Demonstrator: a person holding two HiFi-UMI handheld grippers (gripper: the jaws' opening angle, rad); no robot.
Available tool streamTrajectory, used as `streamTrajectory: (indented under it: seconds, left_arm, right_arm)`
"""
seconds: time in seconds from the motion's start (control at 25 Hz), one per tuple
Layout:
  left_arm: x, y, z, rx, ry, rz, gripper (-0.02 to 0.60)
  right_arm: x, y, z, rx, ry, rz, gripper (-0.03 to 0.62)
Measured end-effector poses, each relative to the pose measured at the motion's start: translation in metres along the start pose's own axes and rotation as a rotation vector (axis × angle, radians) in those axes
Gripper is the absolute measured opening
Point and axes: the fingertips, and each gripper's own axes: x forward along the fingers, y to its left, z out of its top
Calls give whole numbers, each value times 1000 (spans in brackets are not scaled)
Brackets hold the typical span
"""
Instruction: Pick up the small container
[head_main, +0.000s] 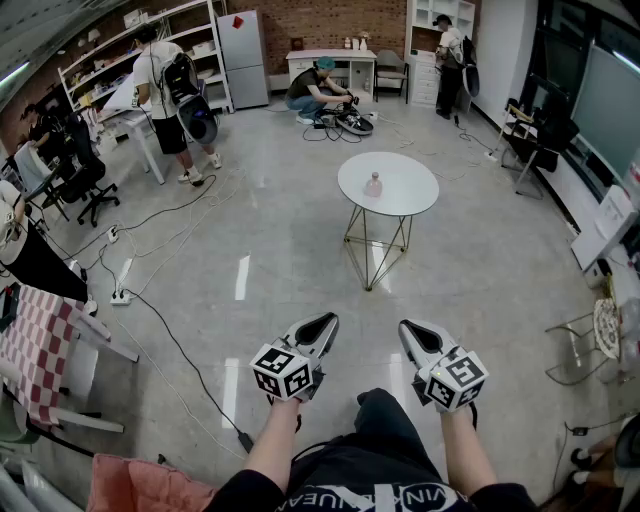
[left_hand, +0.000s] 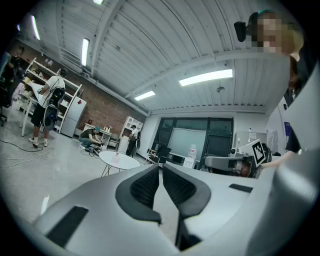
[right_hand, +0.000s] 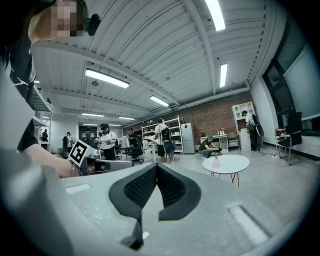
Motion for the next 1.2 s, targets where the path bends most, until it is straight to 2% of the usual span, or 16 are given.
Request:
streamTrajectory:
  seconds: [0.36,0.6,0.88,1.2]
  left_arm:
    - [4,-2,2,15,1,-4,23]
    - [13,11,9,86,9,22,23]
    - [47,47,25,143,7,74,23]
    - [106,103,35,99,18,97,23]
  right_arm:
    - [-2,0,4,-3,-21,-14,6]
    - [12,-13,6,-13,-26,-30,6]
    - [45,-64,4,17,-30,-71,6]
    - [97,-131,6,58,-24,-93,6]
